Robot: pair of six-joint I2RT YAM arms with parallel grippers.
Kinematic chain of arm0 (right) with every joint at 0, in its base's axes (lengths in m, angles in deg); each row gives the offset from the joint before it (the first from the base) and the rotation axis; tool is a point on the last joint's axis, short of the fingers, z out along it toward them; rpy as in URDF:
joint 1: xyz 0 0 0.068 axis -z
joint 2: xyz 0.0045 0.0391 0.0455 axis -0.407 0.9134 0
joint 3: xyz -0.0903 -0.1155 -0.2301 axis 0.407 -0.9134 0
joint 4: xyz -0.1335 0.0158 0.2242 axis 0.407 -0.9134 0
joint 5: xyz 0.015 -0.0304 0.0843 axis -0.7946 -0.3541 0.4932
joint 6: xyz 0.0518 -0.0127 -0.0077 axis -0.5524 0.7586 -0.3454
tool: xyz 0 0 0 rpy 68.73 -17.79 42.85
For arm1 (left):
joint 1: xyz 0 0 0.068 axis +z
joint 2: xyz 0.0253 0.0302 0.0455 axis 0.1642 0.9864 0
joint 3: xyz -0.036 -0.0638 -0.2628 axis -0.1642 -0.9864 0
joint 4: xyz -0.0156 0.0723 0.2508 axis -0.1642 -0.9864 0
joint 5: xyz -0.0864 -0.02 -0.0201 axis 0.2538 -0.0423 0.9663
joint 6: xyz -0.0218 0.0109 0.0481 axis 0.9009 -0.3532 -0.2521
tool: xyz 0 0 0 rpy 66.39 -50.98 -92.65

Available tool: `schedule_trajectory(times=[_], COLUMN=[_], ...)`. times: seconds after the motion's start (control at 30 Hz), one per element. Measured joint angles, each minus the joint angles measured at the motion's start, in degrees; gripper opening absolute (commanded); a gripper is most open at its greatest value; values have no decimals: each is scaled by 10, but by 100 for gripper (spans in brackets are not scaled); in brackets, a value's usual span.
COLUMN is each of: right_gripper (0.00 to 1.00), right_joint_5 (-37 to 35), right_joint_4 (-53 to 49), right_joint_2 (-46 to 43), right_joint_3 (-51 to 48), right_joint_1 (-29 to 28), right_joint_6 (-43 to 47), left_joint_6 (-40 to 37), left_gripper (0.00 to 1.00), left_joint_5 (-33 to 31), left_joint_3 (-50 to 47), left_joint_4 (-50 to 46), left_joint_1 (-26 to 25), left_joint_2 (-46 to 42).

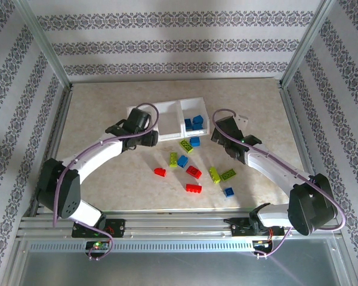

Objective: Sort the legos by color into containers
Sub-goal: Pick up the lego from the middle-left of the table.

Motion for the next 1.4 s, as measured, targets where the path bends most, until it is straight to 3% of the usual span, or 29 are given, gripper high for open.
schedule_trajectory(times=[0.27, 0.4, 0.8, 1.13, 1.4], right_gripper=[98, 98, 98, 98, 98], right_joint_5=[-6, -6, -6, -6, -6], right_joint_4=[0, 0, 0, 0, 0], right_joint_2=[0, 0, -7, -7, -7], right_joint_3=[0, 0, 0, 0, 0], right_joint_1=[0, 0, 0, 0, 0], right_joint_6=[0, 0, -4, -9, -9], left_joint_6=[42, 52, 62, 64, 64], left_gripper=[83, 82, 75, 59, 51], left_joint_5=[46, 56, 68, 70, 58], left_joint_3=[-81, -82, -82, -82, -80], left_joint_4=[-52, -55, -45, -31, -31], left_joint_1=[-98, -132, -138, -138, -138], left_joint_2=[-24, -10, 52, 83, 83])
